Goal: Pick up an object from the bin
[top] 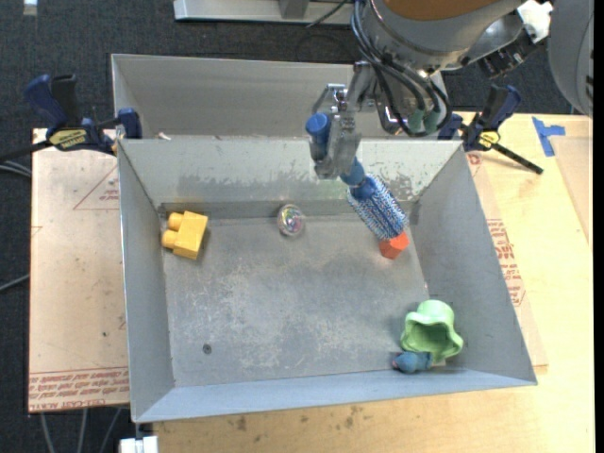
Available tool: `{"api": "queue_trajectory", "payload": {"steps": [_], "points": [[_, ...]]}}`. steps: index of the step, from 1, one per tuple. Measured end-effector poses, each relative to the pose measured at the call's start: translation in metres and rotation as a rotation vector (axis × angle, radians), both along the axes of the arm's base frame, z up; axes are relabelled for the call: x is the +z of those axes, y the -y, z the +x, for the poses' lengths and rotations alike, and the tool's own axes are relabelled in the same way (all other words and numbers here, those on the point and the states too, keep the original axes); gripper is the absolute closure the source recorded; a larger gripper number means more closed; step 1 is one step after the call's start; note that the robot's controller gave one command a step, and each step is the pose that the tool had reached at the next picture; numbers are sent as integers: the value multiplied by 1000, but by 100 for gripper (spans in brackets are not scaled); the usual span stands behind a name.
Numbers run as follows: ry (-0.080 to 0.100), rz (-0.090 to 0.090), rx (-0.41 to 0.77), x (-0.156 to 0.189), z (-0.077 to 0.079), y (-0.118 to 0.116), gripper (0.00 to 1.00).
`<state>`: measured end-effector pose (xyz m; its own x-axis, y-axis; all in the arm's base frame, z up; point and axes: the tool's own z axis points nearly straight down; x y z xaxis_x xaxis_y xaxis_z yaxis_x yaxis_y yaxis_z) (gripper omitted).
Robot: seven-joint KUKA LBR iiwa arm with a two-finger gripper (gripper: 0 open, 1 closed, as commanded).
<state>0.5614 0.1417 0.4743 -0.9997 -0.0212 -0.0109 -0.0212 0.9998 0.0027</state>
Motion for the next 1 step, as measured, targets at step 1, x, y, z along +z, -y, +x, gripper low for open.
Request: {"api": "queue_trajectory", "payload": {"steps": [1], "points": [[-9, -4, 531, -5, -18, -49, 100]]}}
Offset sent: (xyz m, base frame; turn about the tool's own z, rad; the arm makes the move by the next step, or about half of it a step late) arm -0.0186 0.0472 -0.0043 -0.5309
